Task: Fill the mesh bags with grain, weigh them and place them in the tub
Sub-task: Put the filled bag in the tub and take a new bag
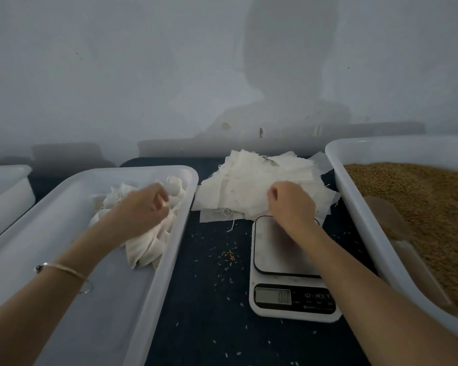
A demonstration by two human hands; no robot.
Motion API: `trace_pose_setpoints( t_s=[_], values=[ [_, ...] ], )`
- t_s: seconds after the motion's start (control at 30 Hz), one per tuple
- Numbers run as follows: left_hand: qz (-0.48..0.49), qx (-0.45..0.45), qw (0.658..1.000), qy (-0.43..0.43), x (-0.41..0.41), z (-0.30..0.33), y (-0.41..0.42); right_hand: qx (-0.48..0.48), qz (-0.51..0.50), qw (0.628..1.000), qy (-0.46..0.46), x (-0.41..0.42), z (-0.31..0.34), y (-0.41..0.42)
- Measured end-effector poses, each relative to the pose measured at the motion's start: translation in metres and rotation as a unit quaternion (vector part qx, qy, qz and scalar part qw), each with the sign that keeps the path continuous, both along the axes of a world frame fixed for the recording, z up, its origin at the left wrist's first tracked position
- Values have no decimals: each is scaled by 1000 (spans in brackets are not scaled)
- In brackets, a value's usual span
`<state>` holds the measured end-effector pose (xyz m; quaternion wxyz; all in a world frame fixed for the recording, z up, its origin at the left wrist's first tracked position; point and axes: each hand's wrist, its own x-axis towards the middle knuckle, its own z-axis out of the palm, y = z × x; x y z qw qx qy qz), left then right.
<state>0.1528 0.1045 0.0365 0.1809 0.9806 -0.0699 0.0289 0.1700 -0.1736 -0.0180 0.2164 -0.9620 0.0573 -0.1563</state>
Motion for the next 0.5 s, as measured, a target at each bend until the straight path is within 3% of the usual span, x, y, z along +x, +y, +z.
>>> trace_pose_setpoints(
  t_s=[0.1,0.2,0.27,0.33,0.4,0.5],
  values=[
    [-51,-169,984,-33,-2,31,-48,193,2,978,-80,-11,20,-4],
    [-93,-243,964,59,-5,49,-100,427,13,897,-115,-35,48,-9],
    [-107,-261,947,155,-8,53,-131,517,-3,849,-110,-53,63,-18],
    [-134,-324,899,262,-11,50,-157,554,-15,826,-103,-66,74,-30],
    [-137,-430,823,346,-14,43,-179,571,-23,814,-103,-78,82,-43],
    [-112,-536,749,374,-19,37,-201,564,-48,815,-126,-92,85,-66]
  ],
)
